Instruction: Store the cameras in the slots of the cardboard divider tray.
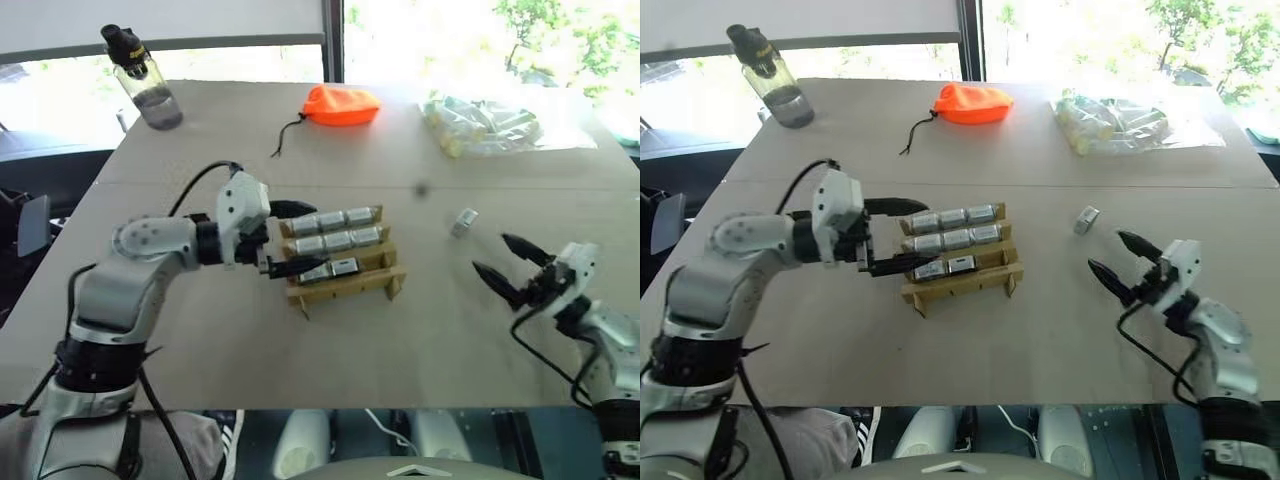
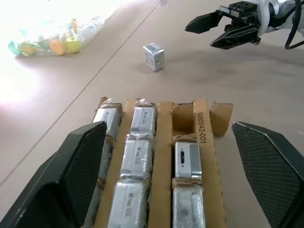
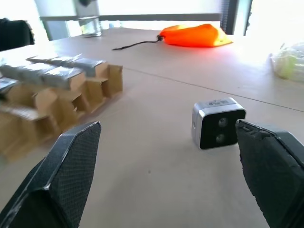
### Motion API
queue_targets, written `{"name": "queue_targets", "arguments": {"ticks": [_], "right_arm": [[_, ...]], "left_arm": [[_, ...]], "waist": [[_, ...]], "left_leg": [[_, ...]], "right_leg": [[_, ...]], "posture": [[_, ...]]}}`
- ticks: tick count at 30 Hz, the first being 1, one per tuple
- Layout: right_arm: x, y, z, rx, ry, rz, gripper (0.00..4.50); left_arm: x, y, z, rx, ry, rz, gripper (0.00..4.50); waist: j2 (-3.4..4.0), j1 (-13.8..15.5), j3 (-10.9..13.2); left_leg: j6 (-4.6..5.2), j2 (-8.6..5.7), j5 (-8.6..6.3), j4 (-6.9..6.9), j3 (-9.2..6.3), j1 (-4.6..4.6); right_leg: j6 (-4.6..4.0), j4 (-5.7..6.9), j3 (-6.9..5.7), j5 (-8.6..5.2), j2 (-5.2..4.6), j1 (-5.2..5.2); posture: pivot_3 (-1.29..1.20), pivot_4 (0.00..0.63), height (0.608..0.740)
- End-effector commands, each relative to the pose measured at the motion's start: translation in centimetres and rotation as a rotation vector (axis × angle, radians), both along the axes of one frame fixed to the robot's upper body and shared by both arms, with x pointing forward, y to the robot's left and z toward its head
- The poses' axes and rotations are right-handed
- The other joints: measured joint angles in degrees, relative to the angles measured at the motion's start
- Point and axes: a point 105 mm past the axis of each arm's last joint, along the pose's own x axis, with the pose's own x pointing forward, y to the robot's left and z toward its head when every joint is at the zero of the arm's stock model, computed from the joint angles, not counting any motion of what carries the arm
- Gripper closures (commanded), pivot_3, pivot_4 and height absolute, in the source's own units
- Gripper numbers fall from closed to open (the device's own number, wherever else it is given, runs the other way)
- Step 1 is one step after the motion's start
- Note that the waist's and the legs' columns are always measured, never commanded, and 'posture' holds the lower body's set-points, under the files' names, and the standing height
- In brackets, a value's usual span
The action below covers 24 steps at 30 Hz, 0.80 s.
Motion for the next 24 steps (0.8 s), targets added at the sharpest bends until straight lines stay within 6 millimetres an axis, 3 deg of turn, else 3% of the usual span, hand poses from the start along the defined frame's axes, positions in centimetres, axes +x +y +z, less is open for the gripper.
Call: {"name": "queue_targets", "arguments": {"ticks": [1,3,9,14,24], "right_arm": [[1.9,0.8,2.0,0.042,-0.03,-0.277,0.0],[2.3,2.4,2.1,0.065,-0.014,-0.321,0.0],[3.5,4.0,2.1,0.106,0.039,-0.493,0.0],[4.3,4.1,2.1,0.11,0.073,-0.62,0.0],[5.6,5.3,1.2,0.16,0.134,-0.663,0.0]], "left_arm": [[-0.3,0.6,1.3,0.009,-0.054,0.013,0.09],[-0.1,0.8,1.3,0.008,-0.054,0.021,0.09],[0.0,0.7,1.7,0.005,-0.066,0.02,0.09],[-0.1,0.5,1.8,0.002,-0.07,0.016,0.09],[0.0,0.7,2.5,0.005,-0.093,0.02,0.09]], "waist": [[0.0,0.0,0.0],[0.03,0.0,0.0],[0.01,0.0,0.0],[0.0,-0.3,0.0],[0.0,-1.3,0.0]], "left_leg": [[-0.01,-0.01,0.01,0.01,0.0,0.0],[-0.01,-0.04,0.01,0.02,0.03,0.01],[-0.01,-0.05,0.01,0.02,0.01,-0.08],[-0.02,-0.06,0.02,0.02,0.05,-0.45],[-0.02,-0.06,0.02,-0.01,0.05,-0.58]], "right_leg": [[0.0,0.02,0.0,0.0,-0.01,-0.01],[0.01,0.02,0.0,-0.01,0.0,-0.01],[0.01,0.01,-0.04,-0.01,0.05,-0.1],[0.01,0.03,-0.09,0.0,0.1,-0.5],[0.01,0.05,-0.1,0.0,0.12,-0.65]], "posture": [[0.0,0.15,0.726],[0.0,0.15,0.726],[0.0,0.15,0.726],[0.0,0.15,0.726],[0.0,0.15,0.726]]}}
